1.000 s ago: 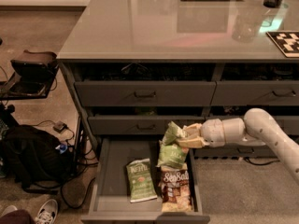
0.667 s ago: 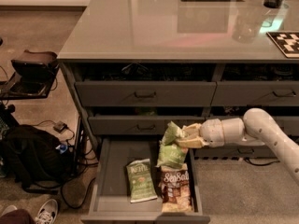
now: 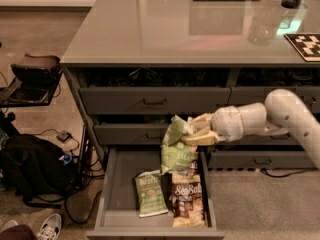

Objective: Pick green jalapeno chip bag from bottom drawer and place on counter

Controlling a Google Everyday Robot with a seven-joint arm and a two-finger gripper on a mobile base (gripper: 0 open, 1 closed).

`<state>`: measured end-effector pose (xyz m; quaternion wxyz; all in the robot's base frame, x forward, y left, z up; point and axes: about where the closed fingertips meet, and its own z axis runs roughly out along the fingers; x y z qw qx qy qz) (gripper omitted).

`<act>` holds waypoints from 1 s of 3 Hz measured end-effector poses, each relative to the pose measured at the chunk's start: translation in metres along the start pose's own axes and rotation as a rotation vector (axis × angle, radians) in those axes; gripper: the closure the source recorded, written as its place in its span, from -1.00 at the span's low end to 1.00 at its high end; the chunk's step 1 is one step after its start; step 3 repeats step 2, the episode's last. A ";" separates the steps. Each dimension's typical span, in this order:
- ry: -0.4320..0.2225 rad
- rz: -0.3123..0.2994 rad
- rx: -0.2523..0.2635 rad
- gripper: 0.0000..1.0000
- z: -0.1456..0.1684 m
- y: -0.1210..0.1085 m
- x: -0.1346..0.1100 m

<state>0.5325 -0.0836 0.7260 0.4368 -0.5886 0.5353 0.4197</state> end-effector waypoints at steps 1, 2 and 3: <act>-0.014 -0.105 -0.031 1.00 -0.008 0.012 -0.067; -0.025 -0.200 -0.018 1.00 -0.023 0.021 -0.118; -0.025 -0.200 -0.018 1.00 -0.023 0.021 -0.118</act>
Offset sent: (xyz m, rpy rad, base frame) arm -0.0451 -0.0006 0.1845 0.0458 -0.3078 0.0749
